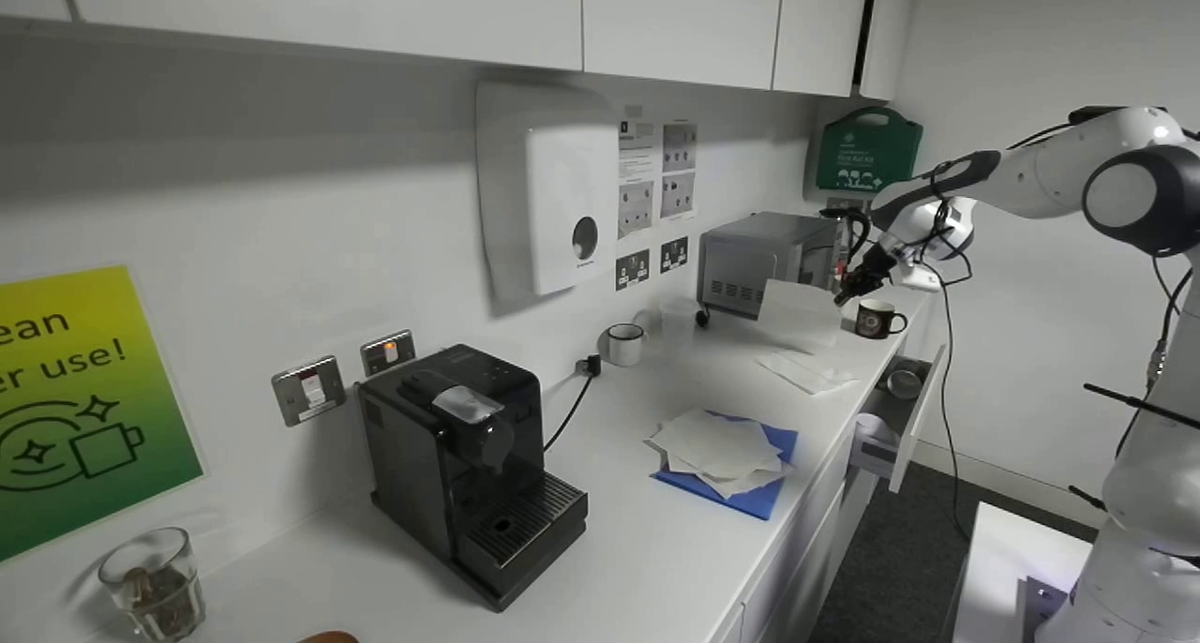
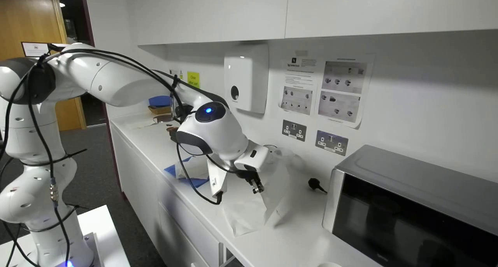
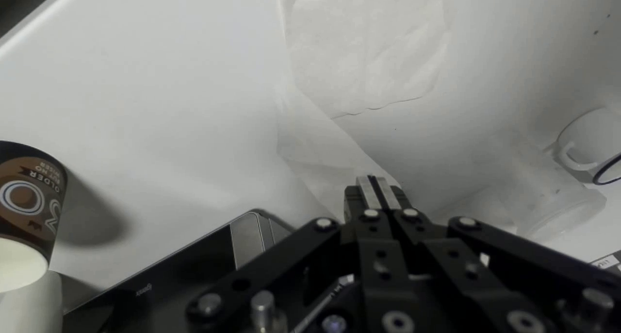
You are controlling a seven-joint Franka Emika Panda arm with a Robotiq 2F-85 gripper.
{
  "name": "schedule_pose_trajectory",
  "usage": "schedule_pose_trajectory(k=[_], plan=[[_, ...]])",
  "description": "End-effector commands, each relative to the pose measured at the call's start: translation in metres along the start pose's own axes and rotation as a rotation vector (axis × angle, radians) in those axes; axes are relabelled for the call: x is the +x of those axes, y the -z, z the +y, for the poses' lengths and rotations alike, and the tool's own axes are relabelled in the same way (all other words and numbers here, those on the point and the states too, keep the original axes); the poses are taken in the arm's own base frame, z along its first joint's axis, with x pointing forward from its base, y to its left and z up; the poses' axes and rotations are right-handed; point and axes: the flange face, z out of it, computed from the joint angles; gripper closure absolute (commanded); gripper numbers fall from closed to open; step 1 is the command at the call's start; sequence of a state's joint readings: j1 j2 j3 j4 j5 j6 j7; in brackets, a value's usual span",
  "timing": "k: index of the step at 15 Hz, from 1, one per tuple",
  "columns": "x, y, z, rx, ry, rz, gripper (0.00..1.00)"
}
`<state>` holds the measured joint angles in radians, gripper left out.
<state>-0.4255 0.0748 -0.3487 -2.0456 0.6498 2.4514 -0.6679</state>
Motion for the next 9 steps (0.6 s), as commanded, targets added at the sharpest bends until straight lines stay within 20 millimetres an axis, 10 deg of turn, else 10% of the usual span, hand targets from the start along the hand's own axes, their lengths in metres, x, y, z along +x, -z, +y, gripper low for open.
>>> schedule_pose_trajectory(k=[1, 9], plan=[[0.000, 0.000, 0.000, 0.000, 0.000, -0.001, 0.99], [0.006, -0.004, 0.010, -0.006, -0.026, 0.005, 1.00]])
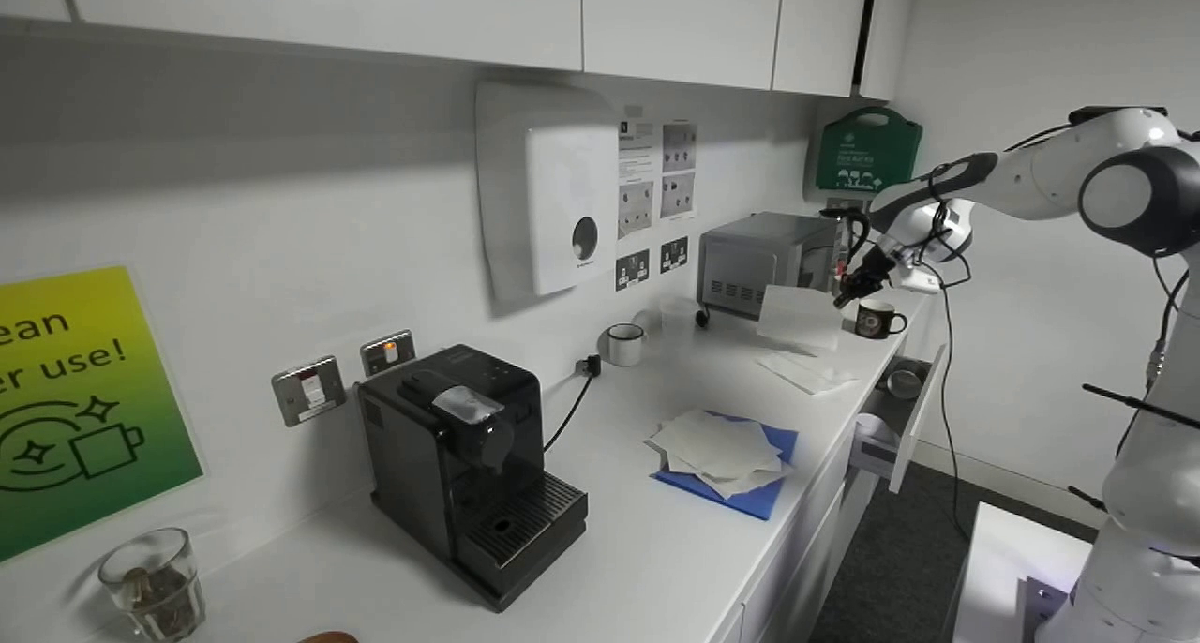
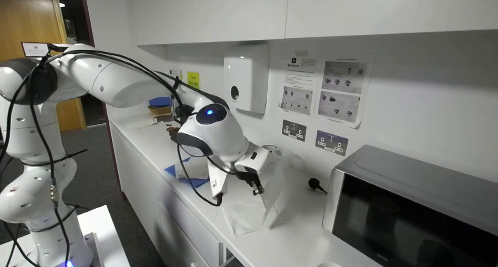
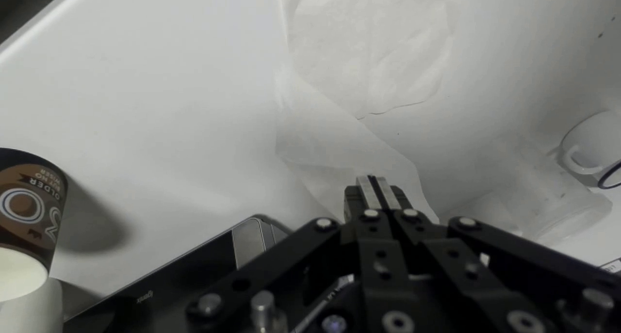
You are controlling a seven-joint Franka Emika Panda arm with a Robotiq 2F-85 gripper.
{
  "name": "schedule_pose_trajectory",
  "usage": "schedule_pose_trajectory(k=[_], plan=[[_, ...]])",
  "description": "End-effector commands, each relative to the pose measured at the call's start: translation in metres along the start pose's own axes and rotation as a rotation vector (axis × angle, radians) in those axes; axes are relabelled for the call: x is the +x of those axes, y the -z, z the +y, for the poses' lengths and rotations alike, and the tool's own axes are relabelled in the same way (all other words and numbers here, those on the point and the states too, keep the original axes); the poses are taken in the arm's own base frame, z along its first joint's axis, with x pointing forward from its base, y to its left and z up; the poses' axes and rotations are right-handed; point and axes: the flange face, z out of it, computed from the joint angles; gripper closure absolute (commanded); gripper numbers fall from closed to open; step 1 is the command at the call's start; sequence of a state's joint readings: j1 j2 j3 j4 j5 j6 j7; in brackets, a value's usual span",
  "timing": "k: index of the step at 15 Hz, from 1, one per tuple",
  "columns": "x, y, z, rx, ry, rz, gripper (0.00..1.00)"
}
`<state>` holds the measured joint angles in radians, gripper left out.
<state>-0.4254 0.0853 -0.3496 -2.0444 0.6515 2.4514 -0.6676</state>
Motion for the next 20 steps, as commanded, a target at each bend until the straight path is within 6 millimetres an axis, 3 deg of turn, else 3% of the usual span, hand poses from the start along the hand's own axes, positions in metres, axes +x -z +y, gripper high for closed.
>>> schedule_pose_trajectory(k=[1, 10, 13, 20], plan=[[0.008, 0.000, 0.013, -0.007, -0.029, 0.014, 1.00], [0.010, -0.007, 0.058, -0.042, -0.118, 0.050, 1.00], [0.007, -0.018, 0.055, -0.049, -0.144, 0.047, 1.00], [-0.003, -0.051, 0.028, -0.028, -0.123, -0.020, 1.00]])
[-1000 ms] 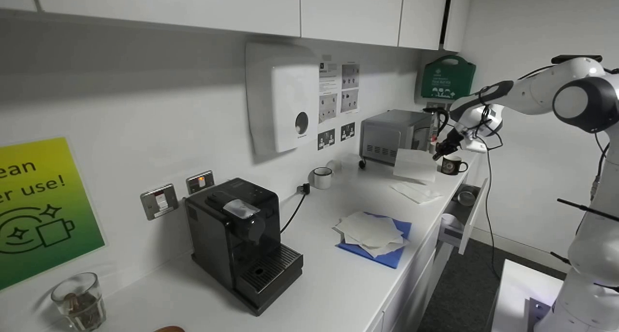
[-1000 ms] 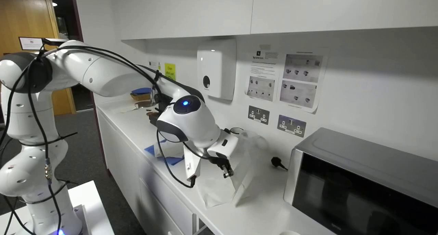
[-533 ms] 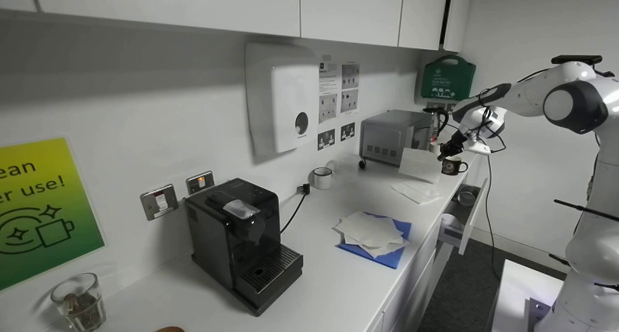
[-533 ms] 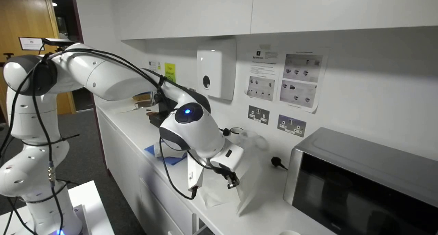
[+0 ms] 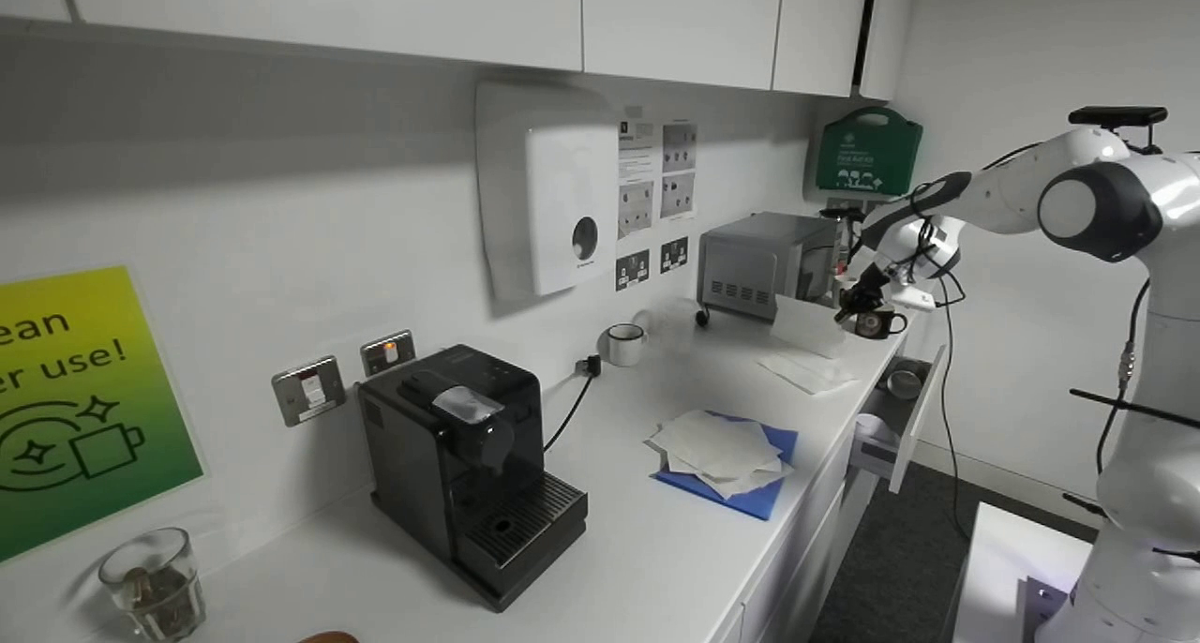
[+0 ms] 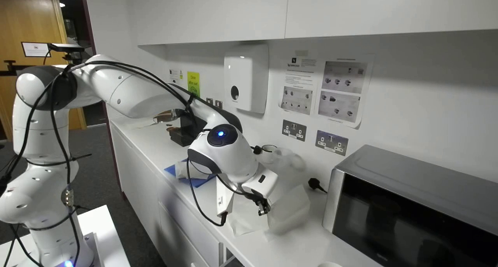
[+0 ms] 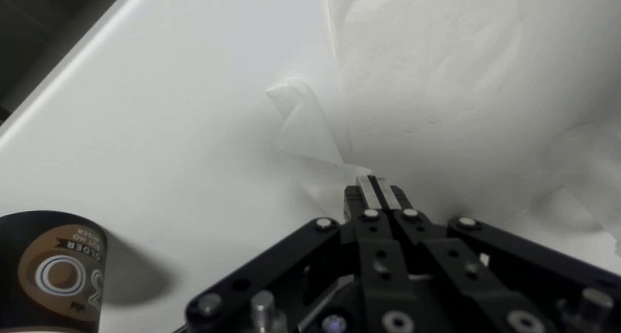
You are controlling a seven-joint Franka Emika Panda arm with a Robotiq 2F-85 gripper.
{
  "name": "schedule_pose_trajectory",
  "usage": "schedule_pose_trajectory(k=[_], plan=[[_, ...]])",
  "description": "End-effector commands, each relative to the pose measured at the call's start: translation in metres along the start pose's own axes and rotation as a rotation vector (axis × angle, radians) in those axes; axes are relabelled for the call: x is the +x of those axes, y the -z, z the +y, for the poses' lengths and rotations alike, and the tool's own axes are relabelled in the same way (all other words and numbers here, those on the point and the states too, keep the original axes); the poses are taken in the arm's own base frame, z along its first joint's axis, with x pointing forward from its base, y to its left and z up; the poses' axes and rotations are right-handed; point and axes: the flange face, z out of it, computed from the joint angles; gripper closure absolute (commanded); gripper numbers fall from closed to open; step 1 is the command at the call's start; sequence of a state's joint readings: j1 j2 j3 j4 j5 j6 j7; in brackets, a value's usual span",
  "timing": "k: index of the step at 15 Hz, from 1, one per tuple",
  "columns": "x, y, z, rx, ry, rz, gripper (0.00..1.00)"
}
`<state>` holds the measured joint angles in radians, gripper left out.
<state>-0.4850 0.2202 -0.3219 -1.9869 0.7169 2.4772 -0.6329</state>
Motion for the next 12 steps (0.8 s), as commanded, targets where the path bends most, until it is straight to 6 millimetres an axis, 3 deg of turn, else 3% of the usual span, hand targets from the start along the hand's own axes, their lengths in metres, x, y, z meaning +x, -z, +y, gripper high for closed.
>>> schedule_pose_trajectory(k=[1, 12], plan=[[-0.002, -0.011, -0.011, 0.002, 0.008, -0.010, 1.00], [-0.033, -0.035, -0.047, -0.002, 0.145, -0.143, 1.00]])
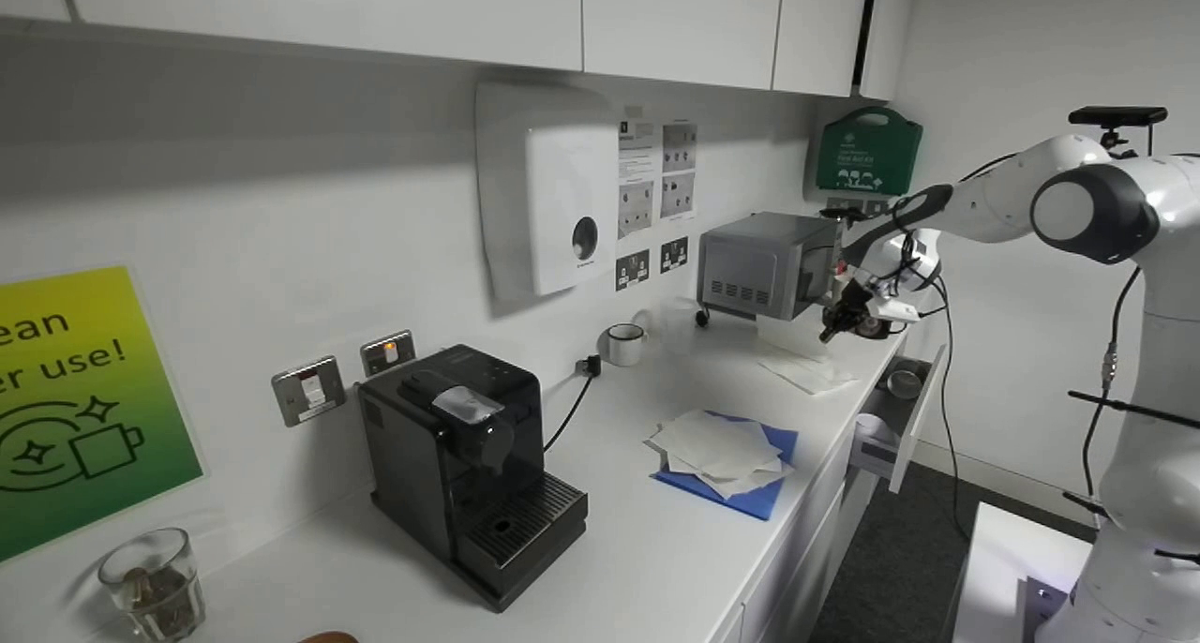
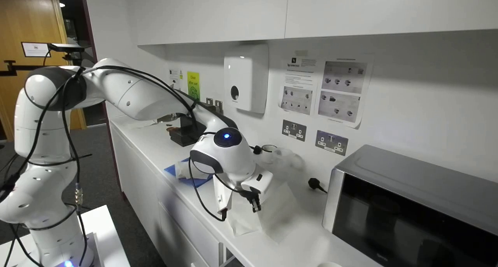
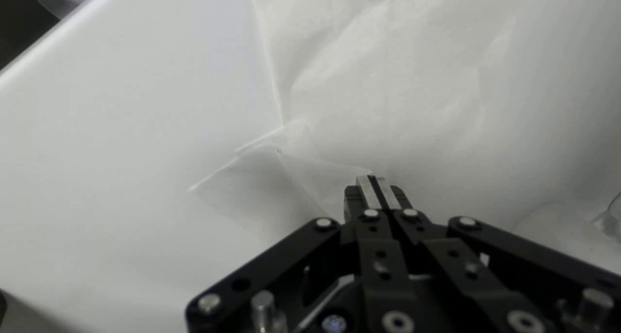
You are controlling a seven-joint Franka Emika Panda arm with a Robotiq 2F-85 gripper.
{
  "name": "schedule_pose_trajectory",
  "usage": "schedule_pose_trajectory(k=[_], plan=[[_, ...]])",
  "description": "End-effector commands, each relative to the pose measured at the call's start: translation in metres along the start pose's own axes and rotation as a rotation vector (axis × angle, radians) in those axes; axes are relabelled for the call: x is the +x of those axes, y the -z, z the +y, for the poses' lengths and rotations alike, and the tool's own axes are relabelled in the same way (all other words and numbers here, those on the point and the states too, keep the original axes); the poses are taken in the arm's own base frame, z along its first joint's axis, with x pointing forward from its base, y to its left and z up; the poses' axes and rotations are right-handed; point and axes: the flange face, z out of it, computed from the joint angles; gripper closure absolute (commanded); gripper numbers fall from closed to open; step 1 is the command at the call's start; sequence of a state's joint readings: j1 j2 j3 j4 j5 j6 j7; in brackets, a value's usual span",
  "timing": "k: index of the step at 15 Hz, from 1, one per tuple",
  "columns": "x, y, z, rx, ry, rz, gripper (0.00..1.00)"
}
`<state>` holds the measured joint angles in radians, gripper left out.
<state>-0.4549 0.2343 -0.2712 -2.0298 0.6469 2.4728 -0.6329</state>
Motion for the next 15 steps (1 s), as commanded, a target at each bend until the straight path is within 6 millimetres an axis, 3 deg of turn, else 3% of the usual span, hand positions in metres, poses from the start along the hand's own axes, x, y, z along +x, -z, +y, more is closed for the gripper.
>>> schedule_pose_trajectory(k=[1, 7, 13, 14, 15], plan=[[-0.016, 0.001, -0.011, -0.021, 0.067, -0.058, 1.00], [-0.034, 0.004, -0.004, -0.054, 0.146, -0.139, 1.00], [-0.038, 0.002, -0.001, -0.051, 0.162, -0.213, 1.00], [-0.039, 0.002, 0.000, -0.049, 0.157, -0.224, 0.74], [-0.039, 0.001, 0.002, -0.050, 0.160, -0.227, 0.71]])
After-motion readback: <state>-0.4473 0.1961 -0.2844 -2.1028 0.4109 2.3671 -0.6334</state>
